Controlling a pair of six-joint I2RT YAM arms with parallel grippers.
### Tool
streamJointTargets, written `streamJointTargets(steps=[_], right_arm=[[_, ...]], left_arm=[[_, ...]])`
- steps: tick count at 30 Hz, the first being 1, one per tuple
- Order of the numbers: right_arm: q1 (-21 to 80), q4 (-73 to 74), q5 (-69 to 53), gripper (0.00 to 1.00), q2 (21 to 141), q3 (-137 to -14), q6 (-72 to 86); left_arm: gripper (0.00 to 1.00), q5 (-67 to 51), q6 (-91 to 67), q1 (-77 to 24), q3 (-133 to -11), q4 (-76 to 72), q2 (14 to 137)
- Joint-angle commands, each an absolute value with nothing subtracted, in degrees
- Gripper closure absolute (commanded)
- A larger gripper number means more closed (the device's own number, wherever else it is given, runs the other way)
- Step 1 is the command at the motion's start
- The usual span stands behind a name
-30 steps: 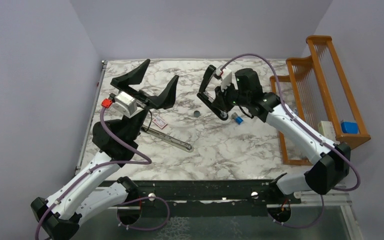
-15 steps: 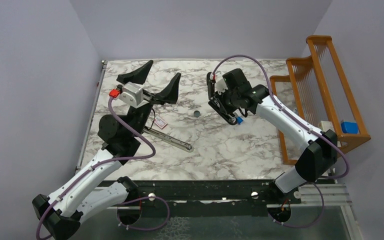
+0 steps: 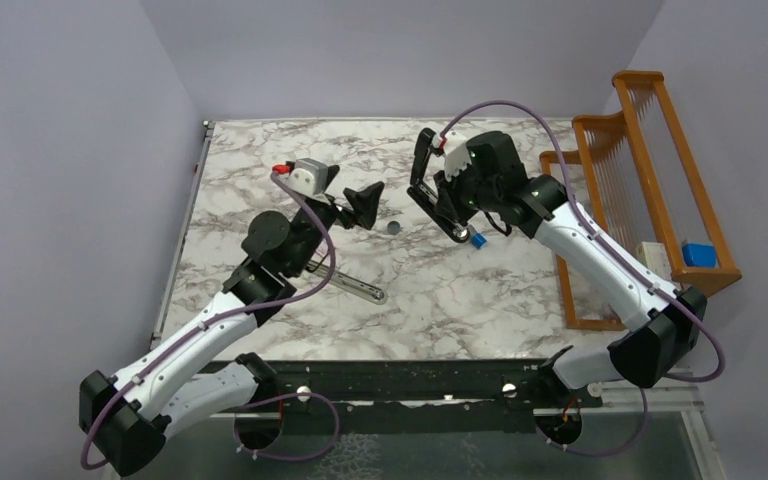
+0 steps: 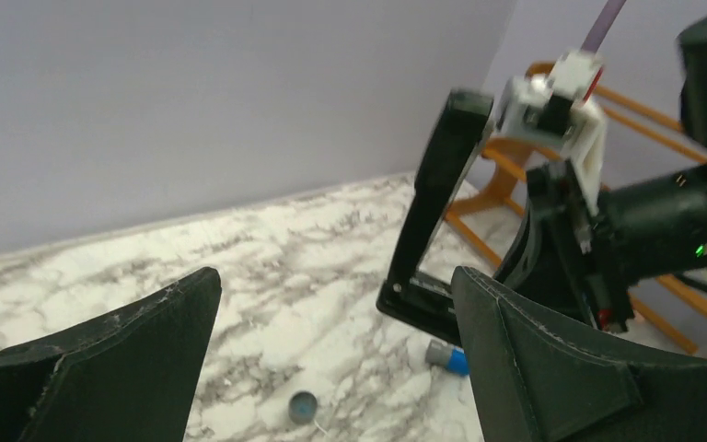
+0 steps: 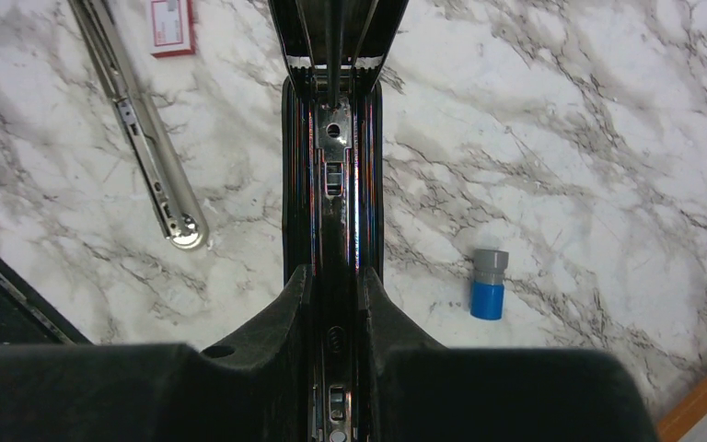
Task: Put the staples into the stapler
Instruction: Open the stapler at the center of the board.
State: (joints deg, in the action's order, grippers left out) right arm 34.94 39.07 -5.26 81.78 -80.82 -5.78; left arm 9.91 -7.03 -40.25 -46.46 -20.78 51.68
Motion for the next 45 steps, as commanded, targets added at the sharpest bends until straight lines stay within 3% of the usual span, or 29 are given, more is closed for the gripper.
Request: streamJointTargets(steps=[1,22,37,45], right_arm=[[35.35,33.05,-11.65,0.99,79.80,-81.29,-5.22],[35.31,33.47,-14.49,0.99,81.71,-82.05,-3.93],[35.33,33.06,-15.65,0.99,80.73,-80.17,-3.33],[35.33,32.90,-15.82,0.99,80.31,-79.56,-3.42]], left_arm=[[0.01,2.82,-12.72,-40.12,-44.14,-23.11,54.94],[0.01,-2.79,-7.09,-40.17,-51.28,-36.26,74.88],[0.01,13.45,-6.39,-38.83,-57.33,-37.40,81.33],[0.01,13.62,-9.41,-34.33,-56.90,-37.14,79.56]])
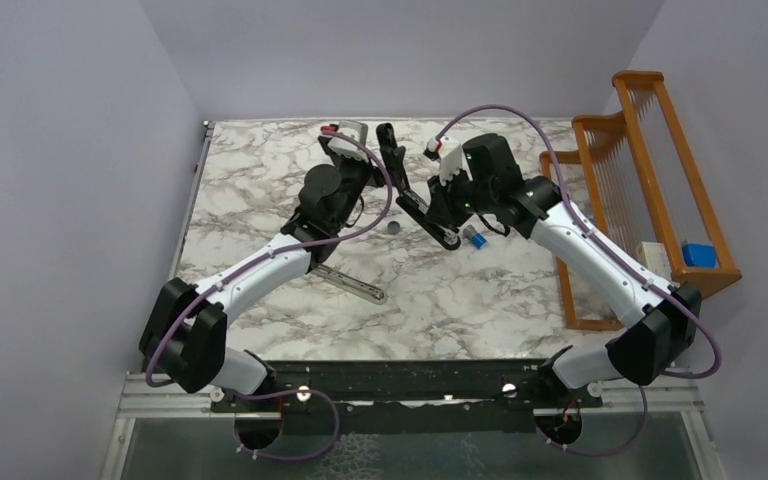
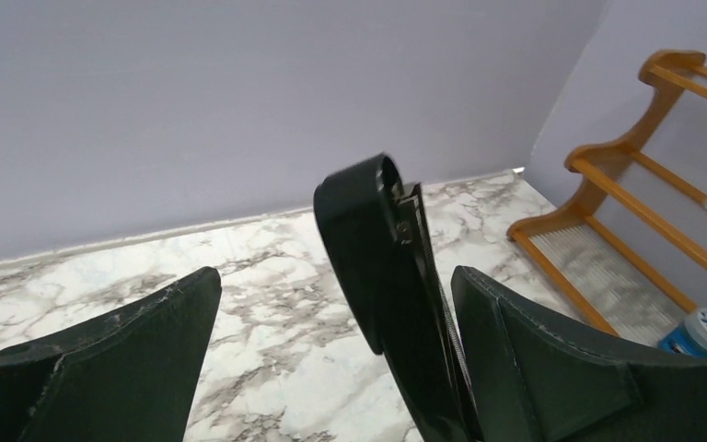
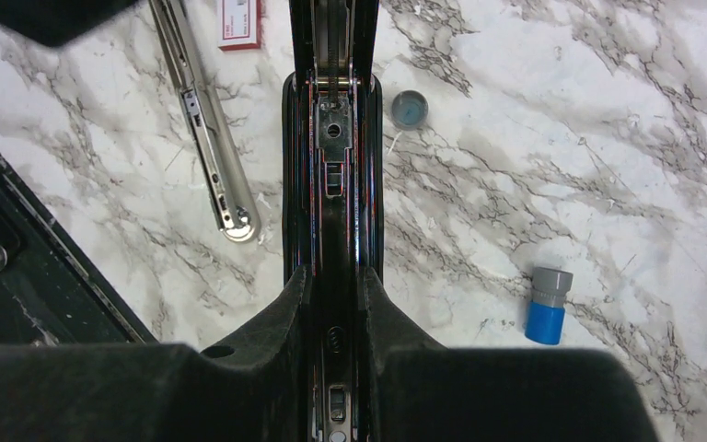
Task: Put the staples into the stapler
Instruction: Open the stapler at the center of the board, then place the stapler at the center of the board.
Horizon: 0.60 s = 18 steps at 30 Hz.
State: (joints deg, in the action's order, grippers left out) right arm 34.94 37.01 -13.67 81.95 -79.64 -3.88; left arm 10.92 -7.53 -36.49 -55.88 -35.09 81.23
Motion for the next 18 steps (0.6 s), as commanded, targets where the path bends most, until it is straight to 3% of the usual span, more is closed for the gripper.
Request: streamJointTargets(steps=[1,18], right_arm=[[35.36,32.83,-15.82,0.99,80.33,-79.47,-3.45],[36.21,30.05,-15.84,0.99,80.21,-77.49,-2.04]], left_arm=[[0.01,13.51,-9.82,-33.84,-56.62,-36.99,79.05],[0.01,14.08,-10.29,-27.20,-54.94,-26.31,69.05]])
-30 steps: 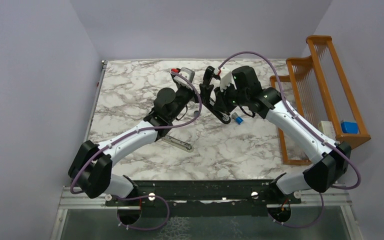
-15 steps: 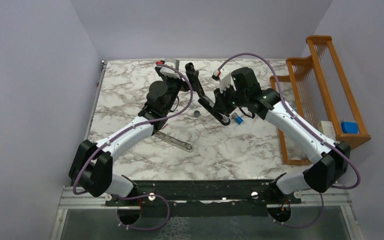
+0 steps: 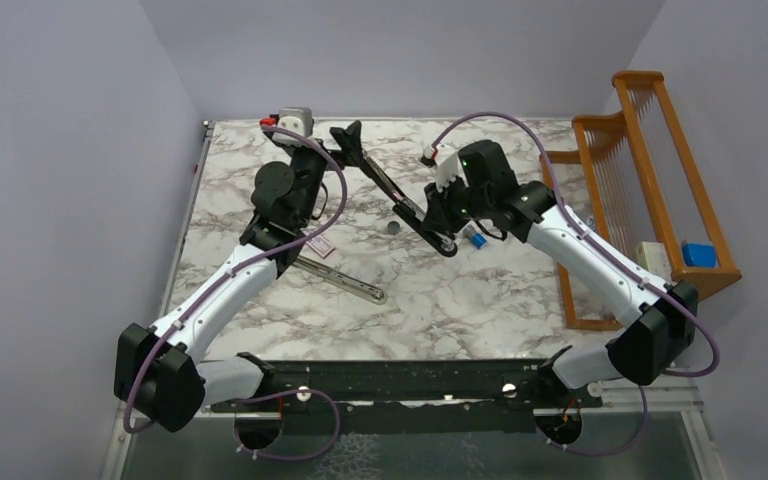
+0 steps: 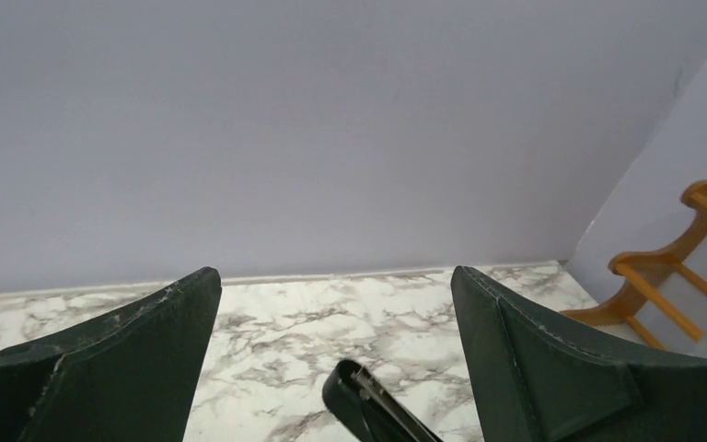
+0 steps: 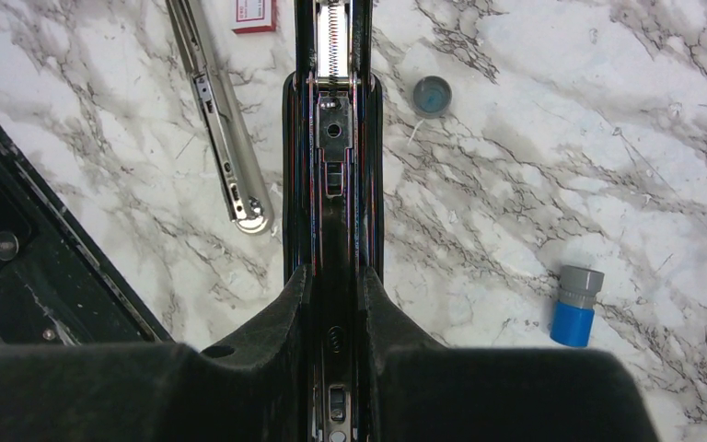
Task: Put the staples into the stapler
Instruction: Place the stapler at the center of the board.
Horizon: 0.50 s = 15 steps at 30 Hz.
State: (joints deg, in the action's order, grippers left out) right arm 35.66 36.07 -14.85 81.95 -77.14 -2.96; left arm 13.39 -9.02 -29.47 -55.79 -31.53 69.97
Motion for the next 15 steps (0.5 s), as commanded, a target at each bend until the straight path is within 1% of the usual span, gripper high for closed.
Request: streamJointTargets(steps=[1,5,9,15], right_arm=[[36.40,30.13,-15.71,0.99,80.36,-77.59,-2.23],[37.08,30.36,-14.83,0.99,80.75,-77.65,-2.93],[38.42,29.43,-14.03,0.99,80.68,-77.26,-3.77],[43.76,25.84,-8.98,0.99,81.12,-74.29,-4.59]], left_arm=[[0.01,13.09,-11.22,-26.59,-54.47,-26.16,68.86],[0.01,9.78,-13.19,-25.78,-54.31,-25.90,69.02],[0.01,8.85,-13.41,-25.73,-55.15,-24.37,69.61],[0.01,13.70,-8.74,-25.06,-62.31,-14.94,68.93]])
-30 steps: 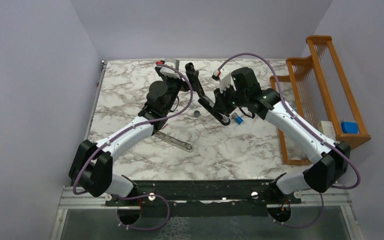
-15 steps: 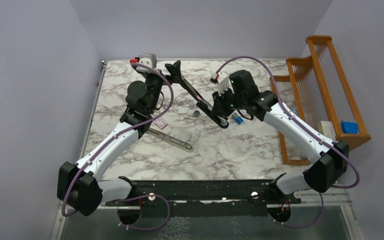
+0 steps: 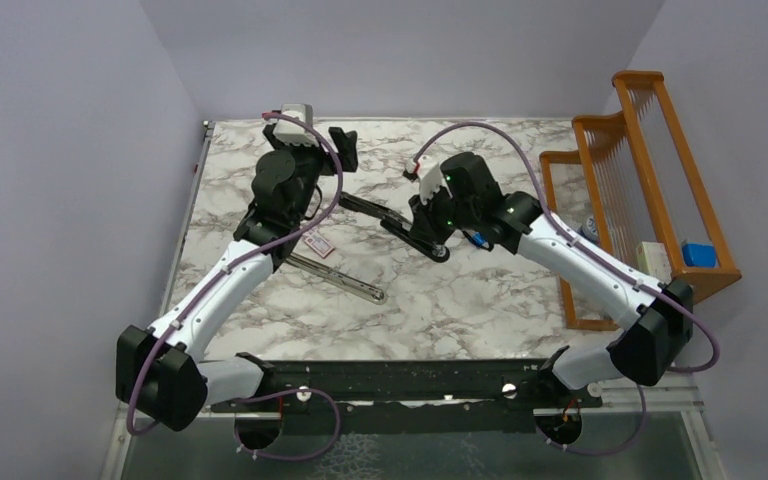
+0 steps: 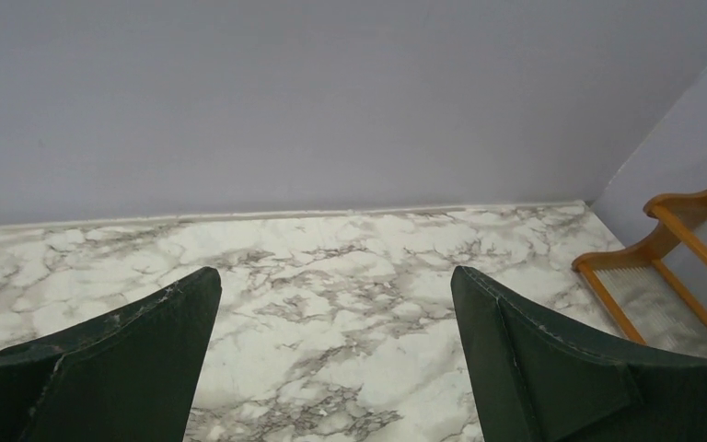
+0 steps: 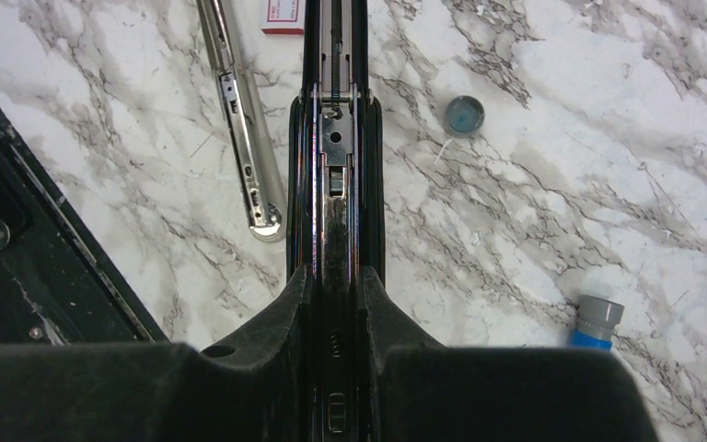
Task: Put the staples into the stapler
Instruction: Place the stapler at the center of the board.
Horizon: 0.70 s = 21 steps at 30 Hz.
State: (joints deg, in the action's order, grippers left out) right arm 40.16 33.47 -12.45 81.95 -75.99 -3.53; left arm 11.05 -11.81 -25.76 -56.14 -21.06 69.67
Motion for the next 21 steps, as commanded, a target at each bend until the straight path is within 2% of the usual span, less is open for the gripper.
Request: streamJointTargets(steps=[1,9,14,21], right_arm=[[45.01,24.50,-8.24,0.99,81.08,-73.31,-4.32],[58.14,10.82,-2.74,0.99,83.38,-68.40,-1.99],[64.98,3.88,0.81,0.99,88.94,-68.64,0.12],[67.13,-7.98,4.41,0.99,97.06,-65.68,3.56]], left_arm=[[0.01,14.73,-7.61,-24.97,-63.62,-13.79,68.44],[0.01,21.52,1.48,-24.79,-70.39,-10.71,62.90],[0.01,23.44,3.88,-24.77,-70.59,-10.52,59.98],[0.01,23.18,2.04,-24.79,-67.77,-9.12,58.19]])
